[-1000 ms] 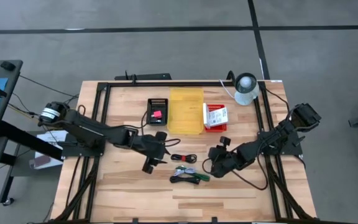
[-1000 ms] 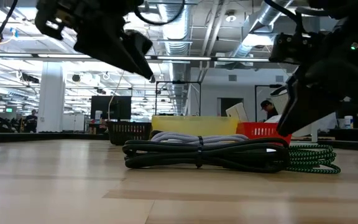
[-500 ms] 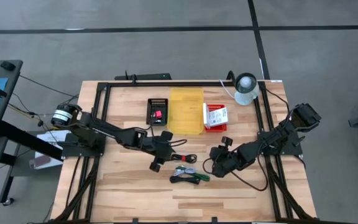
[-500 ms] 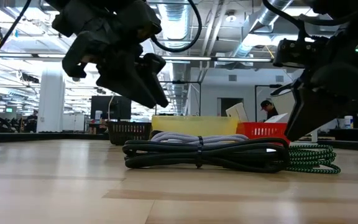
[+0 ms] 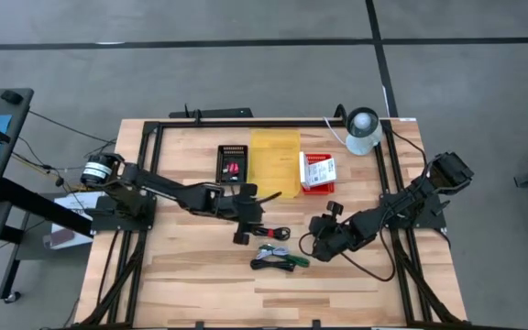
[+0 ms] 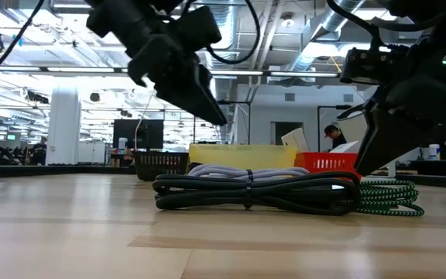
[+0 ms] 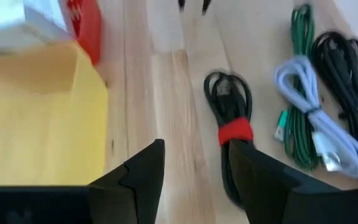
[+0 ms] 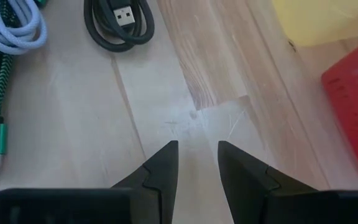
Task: Pick and place items into bin
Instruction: Put the top black USB cable into the yellow bin
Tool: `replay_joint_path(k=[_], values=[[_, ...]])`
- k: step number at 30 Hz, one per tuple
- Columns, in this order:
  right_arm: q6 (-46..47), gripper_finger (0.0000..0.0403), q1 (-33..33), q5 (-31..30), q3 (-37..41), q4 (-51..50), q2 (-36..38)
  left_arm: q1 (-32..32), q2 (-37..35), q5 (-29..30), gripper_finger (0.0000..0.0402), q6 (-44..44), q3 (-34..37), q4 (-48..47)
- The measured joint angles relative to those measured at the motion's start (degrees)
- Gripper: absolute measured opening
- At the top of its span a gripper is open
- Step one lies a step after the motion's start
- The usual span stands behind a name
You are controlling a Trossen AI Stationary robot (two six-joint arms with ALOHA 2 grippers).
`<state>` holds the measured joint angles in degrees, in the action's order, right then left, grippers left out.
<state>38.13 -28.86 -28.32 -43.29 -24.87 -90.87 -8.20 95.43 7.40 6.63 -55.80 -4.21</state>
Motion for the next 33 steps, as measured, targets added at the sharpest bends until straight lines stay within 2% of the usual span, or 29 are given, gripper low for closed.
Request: replay_joint_path(k=[6,11,19,33], values=[[0.00,0.0107,-0.37,0.22,-0.02,0.19,0.00,0.19,4.78,-2.23,0.0173,-2.21,-6.66,-7.36],[0.03,0.0107,-0.77,0.36,-0.02,-0.23,0.02,-0.14,8.14,-2.56,0.0173,-2.72,-10.68,-8.97],[-0.02,0.0107,-1.12,0.14,-0.02,-0.31,0.02,0.26,10.00,-6.75,0.0173,-4.29,-12.58,-12.57],[-0.03,0.0107,-1.05,-0.04,-0.02,0.04,0.02,0.29,12.63,-9.27,0.0173,-4.52,-13.00,-11.91]])
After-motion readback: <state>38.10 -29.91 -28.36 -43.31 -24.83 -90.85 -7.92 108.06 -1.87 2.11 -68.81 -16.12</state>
